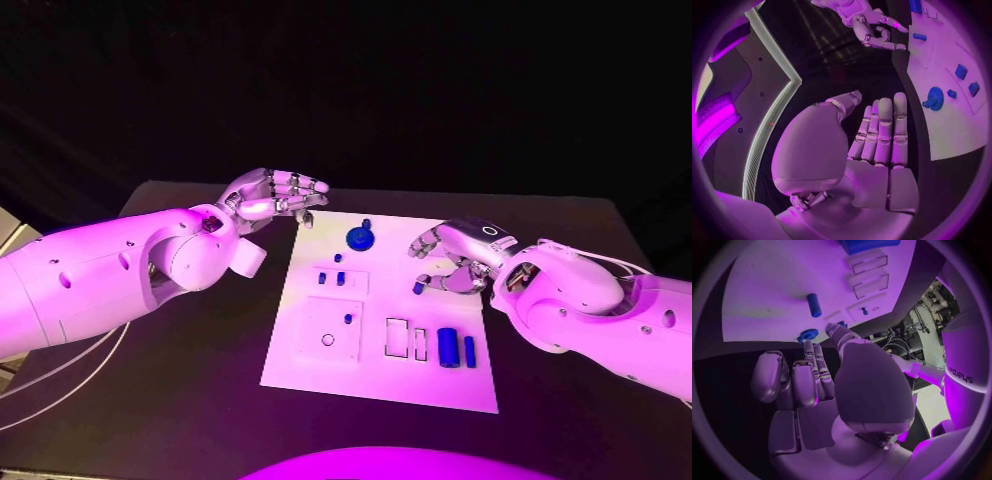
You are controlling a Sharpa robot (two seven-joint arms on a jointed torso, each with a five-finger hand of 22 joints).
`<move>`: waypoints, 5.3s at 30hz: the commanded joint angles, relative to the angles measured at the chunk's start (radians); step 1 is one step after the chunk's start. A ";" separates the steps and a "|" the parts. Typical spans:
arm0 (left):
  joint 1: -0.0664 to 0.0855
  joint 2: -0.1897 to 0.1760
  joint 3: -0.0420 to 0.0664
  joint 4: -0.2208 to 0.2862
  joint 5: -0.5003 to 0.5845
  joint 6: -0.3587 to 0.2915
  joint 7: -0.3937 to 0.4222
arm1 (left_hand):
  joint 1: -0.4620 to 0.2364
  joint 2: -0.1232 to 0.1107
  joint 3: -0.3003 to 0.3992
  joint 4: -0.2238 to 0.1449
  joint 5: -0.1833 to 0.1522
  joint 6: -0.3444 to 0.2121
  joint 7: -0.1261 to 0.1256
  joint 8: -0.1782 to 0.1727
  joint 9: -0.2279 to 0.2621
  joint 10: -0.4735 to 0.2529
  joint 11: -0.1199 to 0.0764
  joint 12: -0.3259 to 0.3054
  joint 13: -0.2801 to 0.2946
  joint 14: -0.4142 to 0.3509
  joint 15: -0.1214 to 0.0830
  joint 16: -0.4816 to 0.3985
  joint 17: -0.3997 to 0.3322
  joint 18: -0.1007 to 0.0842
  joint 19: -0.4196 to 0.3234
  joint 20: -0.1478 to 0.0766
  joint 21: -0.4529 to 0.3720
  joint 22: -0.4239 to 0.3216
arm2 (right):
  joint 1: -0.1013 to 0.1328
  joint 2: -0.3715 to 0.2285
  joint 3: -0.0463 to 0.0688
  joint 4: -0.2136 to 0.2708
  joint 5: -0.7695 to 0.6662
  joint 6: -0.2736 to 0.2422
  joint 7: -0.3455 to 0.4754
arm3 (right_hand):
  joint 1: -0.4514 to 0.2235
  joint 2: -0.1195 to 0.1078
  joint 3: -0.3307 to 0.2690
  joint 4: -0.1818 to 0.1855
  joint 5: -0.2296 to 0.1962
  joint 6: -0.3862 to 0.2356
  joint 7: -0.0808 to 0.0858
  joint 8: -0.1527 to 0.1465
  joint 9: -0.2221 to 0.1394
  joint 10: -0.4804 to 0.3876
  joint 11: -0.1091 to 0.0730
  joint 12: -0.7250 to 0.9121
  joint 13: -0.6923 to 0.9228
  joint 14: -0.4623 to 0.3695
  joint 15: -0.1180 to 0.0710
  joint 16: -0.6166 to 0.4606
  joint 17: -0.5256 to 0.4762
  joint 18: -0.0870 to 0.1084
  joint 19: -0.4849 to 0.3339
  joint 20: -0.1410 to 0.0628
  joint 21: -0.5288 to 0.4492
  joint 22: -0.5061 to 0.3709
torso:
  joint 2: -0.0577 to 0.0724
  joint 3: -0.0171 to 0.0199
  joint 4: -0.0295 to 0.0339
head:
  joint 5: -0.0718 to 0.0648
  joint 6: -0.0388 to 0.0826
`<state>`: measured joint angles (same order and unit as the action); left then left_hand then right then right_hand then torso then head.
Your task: Assemble the parts on the task board
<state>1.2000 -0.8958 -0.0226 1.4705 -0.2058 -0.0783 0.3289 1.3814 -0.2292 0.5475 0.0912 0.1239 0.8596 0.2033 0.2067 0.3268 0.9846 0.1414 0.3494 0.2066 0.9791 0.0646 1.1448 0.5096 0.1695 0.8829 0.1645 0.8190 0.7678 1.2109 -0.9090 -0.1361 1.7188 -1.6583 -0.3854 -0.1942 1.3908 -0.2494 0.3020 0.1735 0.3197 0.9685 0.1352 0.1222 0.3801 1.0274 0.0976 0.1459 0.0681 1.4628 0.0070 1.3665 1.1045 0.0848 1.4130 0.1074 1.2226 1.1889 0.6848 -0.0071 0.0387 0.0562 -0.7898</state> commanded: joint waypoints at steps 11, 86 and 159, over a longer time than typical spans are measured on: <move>-0.002 0.000 0.001 0.000 0.005 0.017 0.005 | 0.011 -0.002 -0.004 0.000 0.000 -0.003 0.001 -0.005 -0.001 -0.006 -0.003 0.003 0.001 -0.002 0.004 -0.005 -0.001 0.014 0.005 0.001 -0.006 -0.001 | -0.011 0.022 -0.003 -0.041 0.008 0.140 0.019 | 0.087 0.026 -0.146 0.068 0.005 0.002 -0.016 -0.021 -0.014 -0.021 0.000 0.036 0.000 0.016 0.005 0.011 -0.006 0.001 0.008 0.003 -0.001 0.012 | 0.001 -0.0001 0.0012 | 0.000 -0.002; -0.003 -0.003 0.001 0.000 0.008 0.018 -0.003 | 0.006 0.004 -0.008 0.009 0.001 -0.003 0.002 -0.004 -0.001 -0.009 -0.003 0.007 0.002 -0.001 0.004 -0.006 -0.003 0.014 0.009 0.001 -0.012 -0.005 | -0.031 0.054 -0.005 -0.060 -0.009 0.078 -0.011 | 0.099 0.044 0.260 0.021 0.002 0.152 -0.023 0.067 0.054 0.291 -0.057 -0.001 0.023 0.024 -0.044 0.034 0.009 -0.029 0.065 -0.041 0.124 0.162 | 0.001 -0.0006 0.0017 | -0.004 -0.008; -0.008 0.023 0.001 -0.012 0.012 0.022 -0.001 | 0.009 0.006 -0.008 0.009 0.001 -0.003 0.001 -0.004 -0.002 -0.009 -0.003 0.009 0.002 -0.001 0.004 -0.006 -0.003 0.014 0.011 0.001 -0.014 -0.007 | -0.142 0.297 -0.018 -0.030 -0.068 0.051 0.062 | 0.082 0.029 0.320 -0.032 -0.001 0.144 -0.019 0.088 0.087 0.312 -0.055 -0.028 0.032 0.025 -0.043 0.037 0.014 -0.031 0.068 -0.043 0.137 0.179 | 0.001 -0.0006 0.0010 | 0.070 -0.034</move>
<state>1.1921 -0.8746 -0.0228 1.4569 -0.2004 -0.0717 0.3213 1.3855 -0.2251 0.5423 0.0965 0.1239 0.8597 0.2032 0.2067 0.3268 0.9810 0.1377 0.3516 0.2067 0.9791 0.0646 1.1449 0.5073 0.1695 0.8864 0.1682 0.8113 0.7616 1.0709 -0.6128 -0.1527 1.6912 -1.7073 -0.3668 -0.1417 1.4729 -0.2300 0.5481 0.2092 0.3156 1.1093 0.1118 0.2045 0.4664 1.2616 0.1128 0.1158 0.0987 1.4647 -0.0306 1.4028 1.1178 0.0690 1.4680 0.0700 1.3612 1.3081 0.6858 -0.0078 0.0399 0.1264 -0.8233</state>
